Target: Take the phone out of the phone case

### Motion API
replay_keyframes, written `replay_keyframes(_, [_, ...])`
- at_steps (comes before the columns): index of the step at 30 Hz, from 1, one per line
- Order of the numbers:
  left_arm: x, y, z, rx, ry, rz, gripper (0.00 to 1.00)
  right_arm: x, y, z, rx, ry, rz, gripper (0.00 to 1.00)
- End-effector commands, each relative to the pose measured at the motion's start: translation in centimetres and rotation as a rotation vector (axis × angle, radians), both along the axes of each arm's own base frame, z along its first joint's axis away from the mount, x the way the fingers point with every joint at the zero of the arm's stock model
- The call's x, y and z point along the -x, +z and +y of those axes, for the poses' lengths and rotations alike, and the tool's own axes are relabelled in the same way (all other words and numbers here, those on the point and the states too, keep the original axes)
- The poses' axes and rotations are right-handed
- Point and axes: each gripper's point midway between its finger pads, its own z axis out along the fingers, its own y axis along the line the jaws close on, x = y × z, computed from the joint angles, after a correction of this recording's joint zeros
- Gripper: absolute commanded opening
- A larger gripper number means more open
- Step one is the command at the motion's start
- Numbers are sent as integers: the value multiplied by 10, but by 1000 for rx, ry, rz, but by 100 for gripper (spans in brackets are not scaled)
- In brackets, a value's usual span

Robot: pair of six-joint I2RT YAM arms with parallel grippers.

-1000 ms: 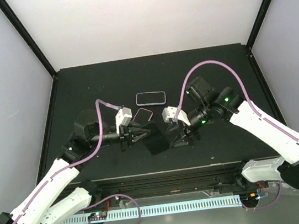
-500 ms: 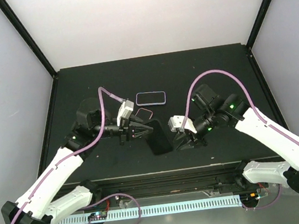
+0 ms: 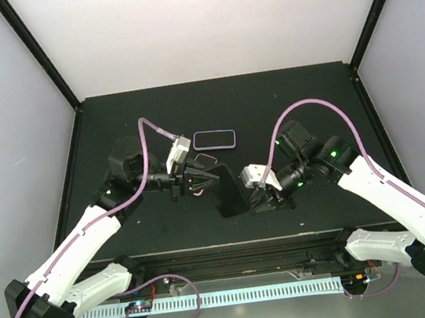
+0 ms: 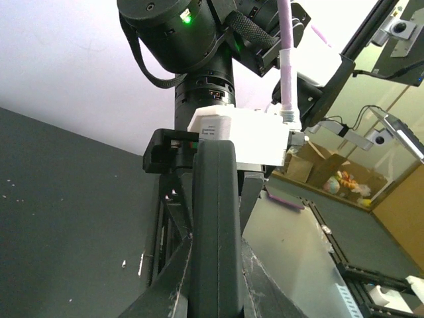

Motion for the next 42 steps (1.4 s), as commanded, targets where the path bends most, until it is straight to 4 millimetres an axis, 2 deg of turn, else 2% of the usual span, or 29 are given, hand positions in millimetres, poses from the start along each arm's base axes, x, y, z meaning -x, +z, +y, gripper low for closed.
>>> replay_keyframes(1, [7, 31, 1, 67, -61, -68, 2, 2, 6, 2, -36, 24, -28, 22])
replay_keyframes(8, [5, 30, -4, 48, -108, 14, 2, -5, -1, -2, -4, 40, -127, 13])
replay_keyframes(16, [7, 32, -8, 34, -199, 138, 2, -11, -2, -3, 5, 55, -216, 12])
replay_keyframes(21, [10, 34, -7, 37, -216, 156, 2, -20, -4, 0, 3, 24, -235, 8])
replay_keyframes(31, [21, 37, -1, 36, -227, 163, 2, -41, -12, 11, -13, -57, -244, 7])
replay_keyframes(36, [27, 37, 3, 40, -231, 151, 2, -66, -9, 16, -26, -181, -233, 8])
replay_keyframes(42, [29, 35, 5, 44, -225, 127, 2, -100, 8, 16, -56, -359, -192, 20])
